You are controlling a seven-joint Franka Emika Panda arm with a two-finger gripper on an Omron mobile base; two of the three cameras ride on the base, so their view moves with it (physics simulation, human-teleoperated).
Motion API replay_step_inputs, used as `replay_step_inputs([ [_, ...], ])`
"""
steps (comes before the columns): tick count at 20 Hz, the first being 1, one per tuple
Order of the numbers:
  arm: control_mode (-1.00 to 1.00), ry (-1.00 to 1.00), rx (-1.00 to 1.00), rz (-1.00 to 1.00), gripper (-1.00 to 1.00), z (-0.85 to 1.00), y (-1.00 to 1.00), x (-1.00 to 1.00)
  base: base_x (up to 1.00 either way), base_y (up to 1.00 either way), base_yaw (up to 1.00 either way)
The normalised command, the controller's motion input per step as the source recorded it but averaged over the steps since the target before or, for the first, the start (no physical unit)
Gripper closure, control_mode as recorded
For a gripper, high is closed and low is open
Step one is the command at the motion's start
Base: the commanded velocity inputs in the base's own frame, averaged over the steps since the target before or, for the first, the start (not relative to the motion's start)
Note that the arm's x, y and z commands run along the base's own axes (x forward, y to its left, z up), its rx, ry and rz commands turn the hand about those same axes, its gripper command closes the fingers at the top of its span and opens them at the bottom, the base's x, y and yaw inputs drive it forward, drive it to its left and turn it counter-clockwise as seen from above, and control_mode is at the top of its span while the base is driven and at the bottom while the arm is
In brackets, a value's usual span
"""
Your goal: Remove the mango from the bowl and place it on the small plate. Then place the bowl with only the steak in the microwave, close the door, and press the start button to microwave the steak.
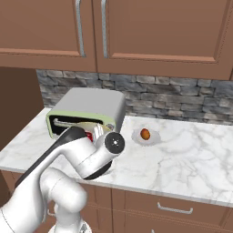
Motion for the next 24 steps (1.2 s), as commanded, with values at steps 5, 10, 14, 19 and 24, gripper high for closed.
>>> replay_step_inputs([
  [5,-1.00,0.00,0.00,0.00,1.00,0.00,0.01,0.00,0.00,0.00,0.00],
  [10,1.00,-0.02,0.00,0.00,1.00,0.00,0.00,-0.23,-0.40,0.00,0.00],
  [14,1.00,0.00,0.00,0.00,1.00,0.00,0.00,0.00,-1.00,0.10,0.00],
  [19,1.00,0.00,0.00,0.00,1.00,0.00,0.00,0.00,-0.96,0.62,0.04],
  [24,1.00,0.00,0.00,0.00,1.00,0.00,0.00,0.00,-0.48,1.00,0.02],
])
